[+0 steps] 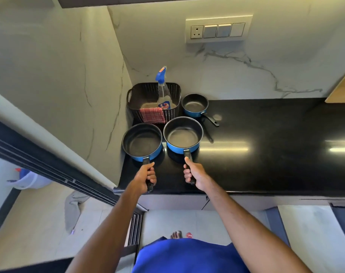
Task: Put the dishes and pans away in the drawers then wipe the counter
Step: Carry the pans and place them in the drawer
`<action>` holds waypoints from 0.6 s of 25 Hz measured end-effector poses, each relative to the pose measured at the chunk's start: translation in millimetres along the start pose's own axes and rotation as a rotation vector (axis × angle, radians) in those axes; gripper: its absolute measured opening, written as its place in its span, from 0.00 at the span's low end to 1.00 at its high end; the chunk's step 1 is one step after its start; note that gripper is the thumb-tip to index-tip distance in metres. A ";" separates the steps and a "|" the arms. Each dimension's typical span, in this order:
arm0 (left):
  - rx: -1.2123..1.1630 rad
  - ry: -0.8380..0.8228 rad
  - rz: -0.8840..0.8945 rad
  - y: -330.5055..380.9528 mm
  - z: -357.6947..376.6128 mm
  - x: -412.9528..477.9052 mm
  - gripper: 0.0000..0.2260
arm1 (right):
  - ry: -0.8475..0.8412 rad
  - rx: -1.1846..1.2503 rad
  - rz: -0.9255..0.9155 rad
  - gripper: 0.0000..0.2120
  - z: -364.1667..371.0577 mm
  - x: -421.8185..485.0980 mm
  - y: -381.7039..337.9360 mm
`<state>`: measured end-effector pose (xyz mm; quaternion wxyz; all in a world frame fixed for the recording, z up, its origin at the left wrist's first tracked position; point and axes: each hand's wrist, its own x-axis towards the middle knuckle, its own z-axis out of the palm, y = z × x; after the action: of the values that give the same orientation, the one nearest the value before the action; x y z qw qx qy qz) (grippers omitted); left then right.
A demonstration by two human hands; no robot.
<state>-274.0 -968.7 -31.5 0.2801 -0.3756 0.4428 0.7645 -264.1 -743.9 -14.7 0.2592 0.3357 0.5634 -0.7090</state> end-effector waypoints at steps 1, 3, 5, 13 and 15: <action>-0.002 -0.010 0.004 -4.3 -1.2 -2.0 0.17 | 0.029 -0.018 -0.025 0.18 -4.0 -2.9 -0.7; 0.057 0.005 0.025 -14.5 -1.2 -9.4 0.17 | 0.067 -0.072 -0.063 0.19 -16.4 -13.6 0.4; 0.111 0.013 0.045 -25.9 3.8 -22.7 0.17 | 0.068 -0.096 -0.079 0.20 -30.9 -26.2 7.3; 0.257 -0.069 0.006 -114.9 63.1 -90.9 0.19 | 0.140 -0.072 -0.126 0.22 -144.7 -111.0 40.6; 0.273 -0.109 0.006 -139.0 84.2 -102.0 0.19 | 0.159 -0.062 -0.149 0.22 -179.7 -136.0 51.0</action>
<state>-138.5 -841.1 14.9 0.3500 -0.2908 0.5280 0.7171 -105.9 -582.2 32.7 0.1706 0.3400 0.6272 -0.6796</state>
